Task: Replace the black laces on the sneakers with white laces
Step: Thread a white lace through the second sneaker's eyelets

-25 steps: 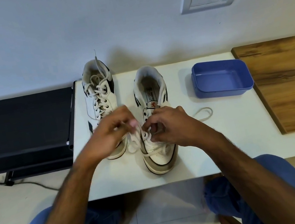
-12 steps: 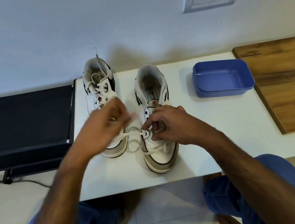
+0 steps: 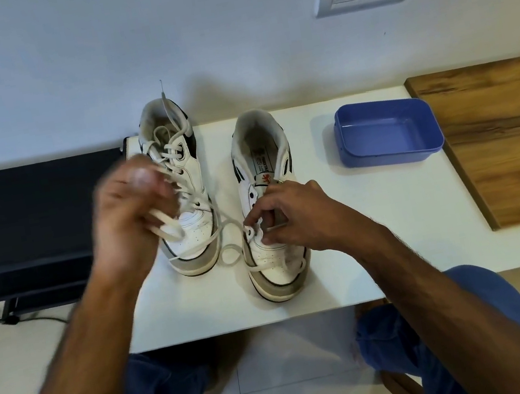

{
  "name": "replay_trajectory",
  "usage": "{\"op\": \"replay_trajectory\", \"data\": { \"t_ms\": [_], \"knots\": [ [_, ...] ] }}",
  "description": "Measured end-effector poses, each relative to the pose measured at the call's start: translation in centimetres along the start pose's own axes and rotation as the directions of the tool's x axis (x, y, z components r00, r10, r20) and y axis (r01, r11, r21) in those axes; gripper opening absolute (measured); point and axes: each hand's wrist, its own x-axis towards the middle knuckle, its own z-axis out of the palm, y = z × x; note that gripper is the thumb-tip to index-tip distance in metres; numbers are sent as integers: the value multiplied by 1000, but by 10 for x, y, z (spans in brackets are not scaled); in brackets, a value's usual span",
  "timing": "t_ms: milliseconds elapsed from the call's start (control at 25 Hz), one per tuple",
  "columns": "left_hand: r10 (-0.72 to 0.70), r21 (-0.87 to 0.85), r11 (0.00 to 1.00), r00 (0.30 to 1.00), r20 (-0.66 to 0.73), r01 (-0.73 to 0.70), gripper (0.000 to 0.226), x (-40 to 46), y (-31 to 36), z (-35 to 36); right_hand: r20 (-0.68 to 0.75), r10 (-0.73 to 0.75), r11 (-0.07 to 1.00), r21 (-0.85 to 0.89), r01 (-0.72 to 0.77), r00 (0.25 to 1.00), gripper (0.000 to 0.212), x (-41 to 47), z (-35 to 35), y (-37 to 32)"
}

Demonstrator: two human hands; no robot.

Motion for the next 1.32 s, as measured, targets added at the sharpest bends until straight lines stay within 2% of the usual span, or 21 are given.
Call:
{"op": "replay_trajectory", "data": {
  "t_ms": [40, 80, 120, 160, 240, 280, 320, 360, 400, 440, 520, 640, 720, 760, 840, 880, 920, 960, 1040, 1120, 1320],
  "knots": [
    [21, -232, 971, 989, -144, -54, 24, 1, 3, -7, 0, -4, 1000, 2, 4, 1000, 31, 1, 0, 0],
    [-21, -381, 921, 962, -271, -87, 28, 1, 2, -11, -4, -5, 1000, 6, 6, 1000, 31, 1, 0, 0],
    [-83, -410, 908, 921, -382, -89, 31, 1, -1, -13, -8, -5, 1000, 12, 5, 1000, 32, 1, 1, 1],
    [-123, -328, 943, 864, -488, -51, 32, 2, -6, -15, -12, -4, 1000, 17, 4, 1000, 32, 1, 1, 2],
    [-66, 82, 986, 787, -613, 147, 29, 6, -12, -17, -20, -13, 1000, 18, 13, 1000, 32, 0, 1, 3],
    [-9, 348, 897, 799, -602, 272, 22, 7, -17, -22, -24, -23, 1000, 15, 24, 999, 31, -1, 2, 4],
    [13, 579, 726, 834, -552, 371, 13, 7, -21, -26, -25, -34, 999, 8, 34, 999, 31, -2, 2, 3],
    [15, 758, 502, 872, -490, 417, 21, 5, -24, -27, -24, -47, 999, -8, 47, 999, 31, -3, 2, 3],
    [27, 871, 301, 910, -414, 388, 39, 3, -28, -28, -25, -62, 998, -32, 62, 998, 31, -4, 2, 1],
    [66, 932, 162, 939, -338, 324, 54, 1, -31, -27, -33, -83, 995, -55, 81, 996, 30, -5, 1, 0],
    [165, 972, 36, 958, -233, 230, 60, -1, -32, -19, -76, -148, 987, -67, 143, 986, 22, -8, -2, -11],
    [214, 985, 51, 961, -173, 166, 30, 2, -24, -8, -49, -206, 972, -129, 198, 977, 17, -13, 8, -40],
    [236, 987, 88, 960, -149, 132, 21, 3, -18, -3, 42, -162, 917, -362, 166, 986, 31, -12, 30, -55],
    [245, 982, 157, 959, -141, 104, 19, 2, -14, -2, 75, -140, 875, -458, 159, 987, 33, -13, 41, -59],
    [170, 917, 399, 984, -58, -15, 11, -2, -9, -2, 69, -112, 820, -557, 132, 991, 26, -14, 53, -61],
    [78, 857, 509, 996, 47, -80, 7, -4, -8, -2, 44, -104, 806, -582, 110, 994, 24, -14, 53, -62],
    [-33, 816, 564, 983, 178, -129, 7, -6, -8, -1, 31, -96, 798, -595, 96, 995, 26, -14, 52, -62],
    [-142, 811, 559, 943, 301, -175, 12, -7, -13, 0, 29, -93, 793, -603, 92, 995, 30, -13, 51, -63],
    [-278, 863, 430, 870, 408, -267, 21, -7, -24, -5, 38, -93, 792, -603, 97, 995, 34, -13, 49, -65],
    [-302, 920, 243, 878, 371, -306, 30, -4, -27, -16, 57, -96, 804, -584, 111, 994, 30, -13, 47, -64],
    [-405, 966, -45, 888, 217, -256, 32, -4, -17, -13, 100, -96, 860, -493, 133, 990, 22, -12, 41, -56]
  ]
}}
